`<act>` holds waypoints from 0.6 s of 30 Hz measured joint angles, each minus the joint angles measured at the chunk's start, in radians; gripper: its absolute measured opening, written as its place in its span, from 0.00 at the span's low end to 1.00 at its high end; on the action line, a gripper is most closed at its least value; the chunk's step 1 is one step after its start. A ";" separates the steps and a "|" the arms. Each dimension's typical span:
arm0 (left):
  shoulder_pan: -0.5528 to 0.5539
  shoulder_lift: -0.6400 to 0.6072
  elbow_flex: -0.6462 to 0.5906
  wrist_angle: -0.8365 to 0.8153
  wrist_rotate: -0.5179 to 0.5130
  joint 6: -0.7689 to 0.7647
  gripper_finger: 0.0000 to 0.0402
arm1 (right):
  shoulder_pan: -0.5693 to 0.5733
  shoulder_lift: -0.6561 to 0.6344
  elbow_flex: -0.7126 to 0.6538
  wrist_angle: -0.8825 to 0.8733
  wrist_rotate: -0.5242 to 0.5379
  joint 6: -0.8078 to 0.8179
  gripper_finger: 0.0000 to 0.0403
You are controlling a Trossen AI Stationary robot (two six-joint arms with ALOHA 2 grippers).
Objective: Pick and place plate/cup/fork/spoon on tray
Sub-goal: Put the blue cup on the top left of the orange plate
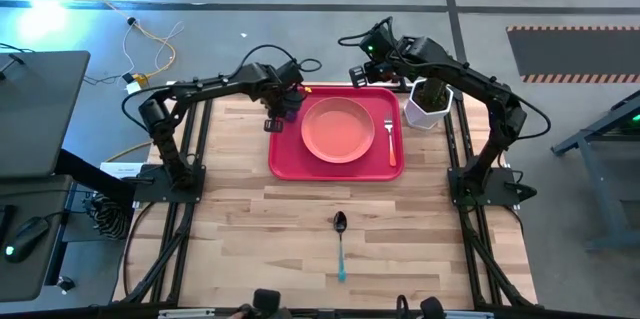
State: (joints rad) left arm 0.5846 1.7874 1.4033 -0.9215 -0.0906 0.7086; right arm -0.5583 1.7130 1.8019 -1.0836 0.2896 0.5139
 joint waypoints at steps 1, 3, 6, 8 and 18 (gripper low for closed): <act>-0.002 0.000 0.000 0.002 0.000 0.000 0.13 | 0.000 0.000 0.000 0.000 0.000 0.000 0.16; -0.005 0.000 0.000 0.004 0.000 0.000 0.15 | 0.000 0.000 0.000 0.000 0.000 -0.001 0.16; -0.007 0.000 0.000 0.006 0.000 0.000 0.17 | 0.000 0.000 0.000 0.000 0.000 -0.002 0.16; -0.007 0.000 0.000 0.008 0.001 0.000 0.19 | 0.000 0.000 0.000 0.000 0.000 -0.003 0.16; -0.009 0.000 0.000 0.060 0.002 -0.035 0.20 | 0.000 0.000 0.000 0.000 0.000 -0.010 0.16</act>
State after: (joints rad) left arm 0.5752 1.7870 1.4036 -0.8611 -0.0887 0.6735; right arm -0.5583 1.7130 1.8019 -1.0836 0.2897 0.5041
